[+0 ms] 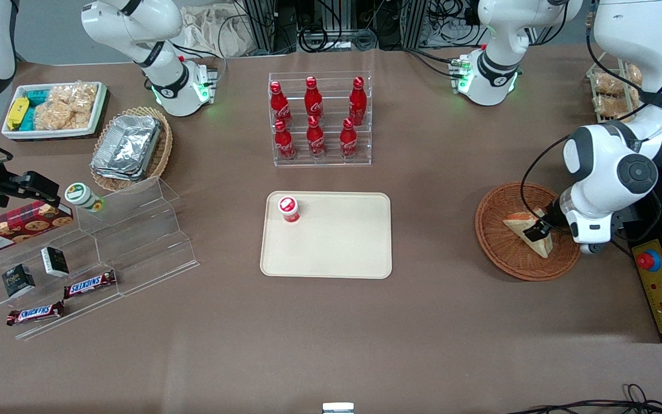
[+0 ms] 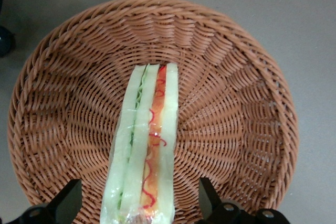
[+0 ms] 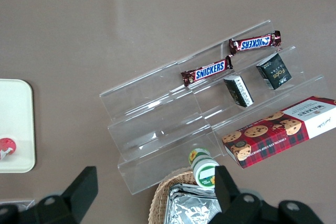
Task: Place sandwich from basket to tray
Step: 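Lower the left gripper and close it on the wrapped sandwich, then lift the sandwich and carry it with the left gripper over the white tray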
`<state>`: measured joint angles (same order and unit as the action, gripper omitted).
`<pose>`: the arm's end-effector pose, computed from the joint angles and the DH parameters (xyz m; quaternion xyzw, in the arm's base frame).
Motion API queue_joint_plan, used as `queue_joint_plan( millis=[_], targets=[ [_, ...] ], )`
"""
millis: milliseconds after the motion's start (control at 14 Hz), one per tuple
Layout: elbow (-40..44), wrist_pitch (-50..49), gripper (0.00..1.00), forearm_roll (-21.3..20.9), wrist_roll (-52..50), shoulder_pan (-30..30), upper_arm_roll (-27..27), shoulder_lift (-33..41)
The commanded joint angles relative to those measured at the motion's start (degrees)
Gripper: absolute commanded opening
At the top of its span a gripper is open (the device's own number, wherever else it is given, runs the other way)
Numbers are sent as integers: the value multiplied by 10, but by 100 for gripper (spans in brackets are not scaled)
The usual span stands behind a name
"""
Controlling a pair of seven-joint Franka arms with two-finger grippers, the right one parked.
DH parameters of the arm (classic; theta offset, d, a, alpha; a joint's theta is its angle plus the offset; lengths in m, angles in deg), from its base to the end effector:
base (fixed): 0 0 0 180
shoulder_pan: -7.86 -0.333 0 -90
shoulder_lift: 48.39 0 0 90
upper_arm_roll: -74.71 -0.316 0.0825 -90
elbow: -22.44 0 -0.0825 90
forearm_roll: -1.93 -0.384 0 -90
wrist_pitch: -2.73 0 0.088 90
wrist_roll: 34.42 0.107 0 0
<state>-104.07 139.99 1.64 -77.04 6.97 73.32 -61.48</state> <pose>0.5468 0.0218 0.2727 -0.9248 -0.3798 0.0176 0.0112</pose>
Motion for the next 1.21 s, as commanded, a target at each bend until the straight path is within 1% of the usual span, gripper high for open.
queue_joint_plan(
  millis=[0, 214, 286, 357, 429, 500, 571, 714, 857, 1000, 1143],
  targets=[
    [-15, 10, 100, -6, -11, 2, -1, 6],
    [-15, 28, 98, -6, -11, 2, -1, -19],
    [-15, 32, 87, -6, -11, 2, -1, -20],
    [-15, 31, 68, -7, -8, 2, -1, -20],
    [-14, 31, 45, -7, -5, 3, -1, -20],
    [-12, 31, 10, -7, -4, 3, -1, -20],
    [-10, 29, 0, -7, -5, 4, -1, -20],
    [0, 20, 0, -6, -3, 4, 0, -13],
    [32, -31, 0, -6, -5, 4, 1, -6],
    [96, -116, 0, -6, 1, 4, 11, -2],
    [186, -213, 0, -11, 17, 4, 19, -7]
  ],
)
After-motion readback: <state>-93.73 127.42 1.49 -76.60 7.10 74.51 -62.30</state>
